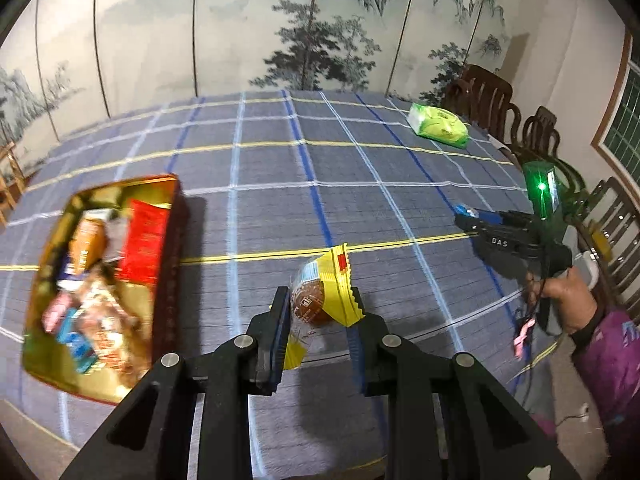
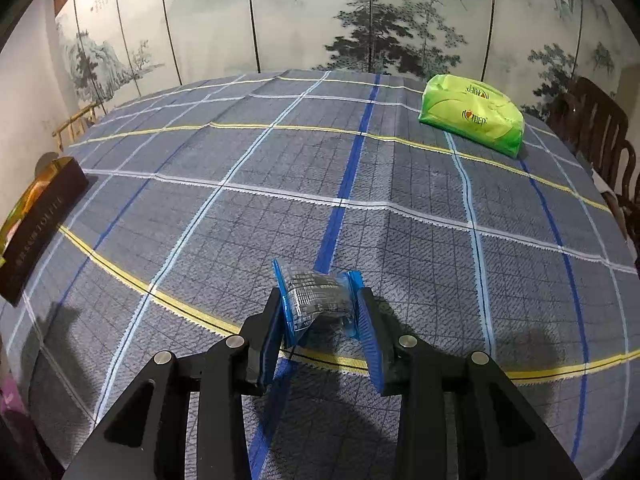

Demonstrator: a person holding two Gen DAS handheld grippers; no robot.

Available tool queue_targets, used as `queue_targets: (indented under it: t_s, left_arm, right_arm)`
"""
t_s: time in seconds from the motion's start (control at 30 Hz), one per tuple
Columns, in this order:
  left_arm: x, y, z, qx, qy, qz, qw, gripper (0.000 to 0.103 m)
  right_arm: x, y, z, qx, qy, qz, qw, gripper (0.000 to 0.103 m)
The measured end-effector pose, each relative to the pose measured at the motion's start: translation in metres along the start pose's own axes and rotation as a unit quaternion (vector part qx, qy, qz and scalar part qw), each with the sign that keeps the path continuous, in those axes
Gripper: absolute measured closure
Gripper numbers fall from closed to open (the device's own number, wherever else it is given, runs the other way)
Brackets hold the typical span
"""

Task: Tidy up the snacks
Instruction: 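Carry the yellow candy into the tin and open the left gripper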

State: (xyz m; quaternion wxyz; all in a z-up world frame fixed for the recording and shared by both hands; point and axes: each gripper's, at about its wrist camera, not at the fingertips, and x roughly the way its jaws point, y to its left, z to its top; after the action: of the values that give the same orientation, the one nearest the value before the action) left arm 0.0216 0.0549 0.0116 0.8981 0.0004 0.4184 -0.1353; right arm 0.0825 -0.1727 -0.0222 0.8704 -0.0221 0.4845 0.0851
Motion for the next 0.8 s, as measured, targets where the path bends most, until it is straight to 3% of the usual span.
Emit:
queue_targets:
  t_s: [0.33,0.8]
  left_arm:
    - [-0.027,0.012,-0.007,0.004,-0.03,0.043,0.9986,0.079]
    - [-0.036,0.046,-0.004,-0.024,-0.042,0.08,0.9956,0.079]
  right_arm:
    - [0.0,0.004,-0.001,-0.009,0.002,-0.012,1.0,0.067]
    - [0.0,0.004,-0.001,-0.009,0.002,-0.013,1.0,0.067]
